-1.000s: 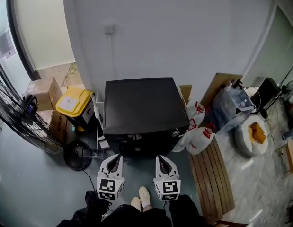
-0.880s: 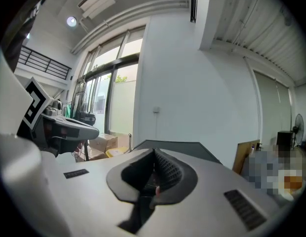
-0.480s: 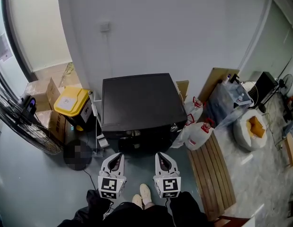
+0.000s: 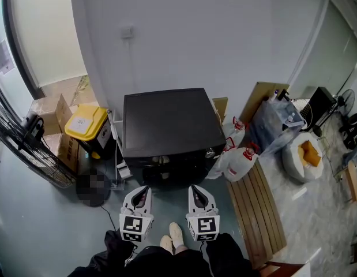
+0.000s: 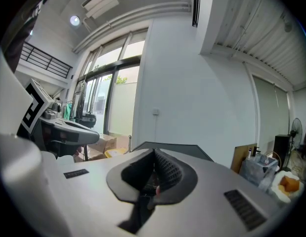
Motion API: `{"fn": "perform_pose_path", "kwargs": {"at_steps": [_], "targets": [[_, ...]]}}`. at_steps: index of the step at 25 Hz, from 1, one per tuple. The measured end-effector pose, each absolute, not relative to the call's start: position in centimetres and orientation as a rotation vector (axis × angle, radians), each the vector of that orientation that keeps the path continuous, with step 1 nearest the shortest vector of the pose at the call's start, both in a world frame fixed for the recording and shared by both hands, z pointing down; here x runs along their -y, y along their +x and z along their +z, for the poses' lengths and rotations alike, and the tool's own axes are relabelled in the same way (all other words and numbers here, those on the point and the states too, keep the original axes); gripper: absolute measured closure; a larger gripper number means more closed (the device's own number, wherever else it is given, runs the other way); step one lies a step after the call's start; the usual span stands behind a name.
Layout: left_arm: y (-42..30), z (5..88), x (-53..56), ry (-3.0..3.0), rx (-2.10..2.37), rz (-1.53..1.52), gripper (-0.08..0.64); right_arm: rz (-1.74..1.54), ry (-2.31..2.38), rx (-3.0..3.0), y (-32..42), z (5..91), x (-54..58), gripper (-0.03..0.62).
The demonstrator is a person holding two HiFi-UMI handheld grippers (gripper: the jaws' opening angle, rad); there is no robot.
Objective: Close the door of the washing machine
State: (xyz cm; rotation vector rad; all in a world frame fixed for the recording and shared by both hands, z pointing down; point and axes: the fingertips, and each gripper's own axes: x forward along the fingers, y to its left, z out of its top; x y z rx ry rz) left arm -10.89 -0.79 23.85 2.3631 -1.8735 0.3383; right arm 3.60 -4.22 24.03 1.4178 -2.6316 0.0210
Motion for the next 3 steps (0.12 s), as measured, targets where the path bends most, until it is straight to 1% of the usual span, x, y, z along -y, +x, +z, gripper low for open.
{"fn": "perform_pose_path", "kwargs": {"at_steps": [3], "targets": [[-10.73, 23.97, 0.32, 2.367, 1.869, 0.339, 0.537, 0.017, 1.429, 2.634, 3.81, 23.7, 3.78, 0.575]]}}
